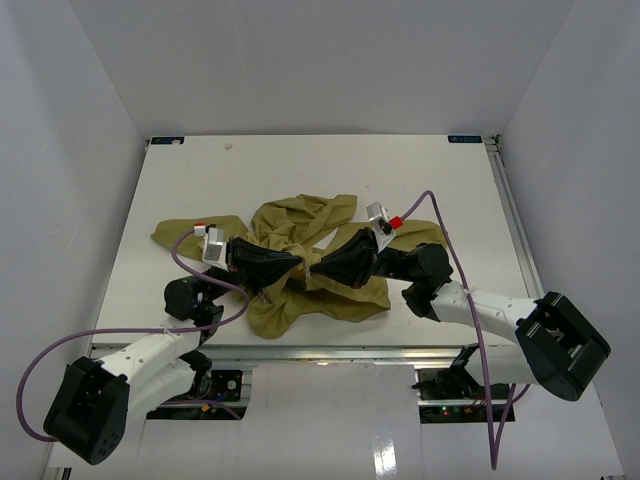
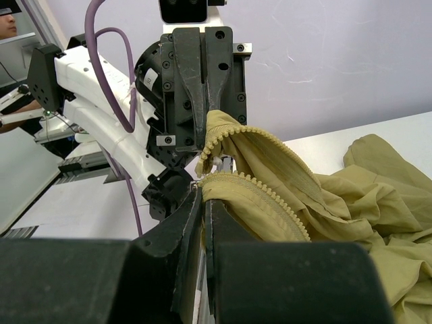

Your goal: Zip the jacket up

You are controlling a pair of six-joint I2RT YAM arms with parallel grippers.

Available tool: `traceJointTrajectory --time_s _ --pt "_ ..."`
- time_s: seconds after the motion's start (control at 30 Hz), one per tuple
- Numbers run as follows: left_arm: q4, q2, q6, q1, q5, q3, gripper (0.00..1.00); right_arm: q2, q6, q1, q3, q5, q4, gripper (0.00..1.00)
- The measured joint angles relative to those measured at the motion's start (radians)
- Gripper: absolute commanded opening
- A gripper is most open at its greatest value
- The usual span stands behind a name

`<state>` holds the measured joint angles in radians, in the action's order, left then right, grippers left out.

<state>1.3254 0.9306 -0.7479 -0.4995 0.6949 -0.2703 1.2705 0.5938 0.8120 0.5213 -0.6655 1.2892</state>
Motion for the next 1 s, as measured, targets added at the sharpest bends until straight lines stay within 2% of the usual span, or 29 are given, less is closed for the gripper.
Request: traceJointTrajectory --time_s 1.0 --pt "0.004 -0.011 0.031 0.000 -0.001 0.020 0.00 0.000 0.028 0.001 0.000 0.019 0.000 0.08"
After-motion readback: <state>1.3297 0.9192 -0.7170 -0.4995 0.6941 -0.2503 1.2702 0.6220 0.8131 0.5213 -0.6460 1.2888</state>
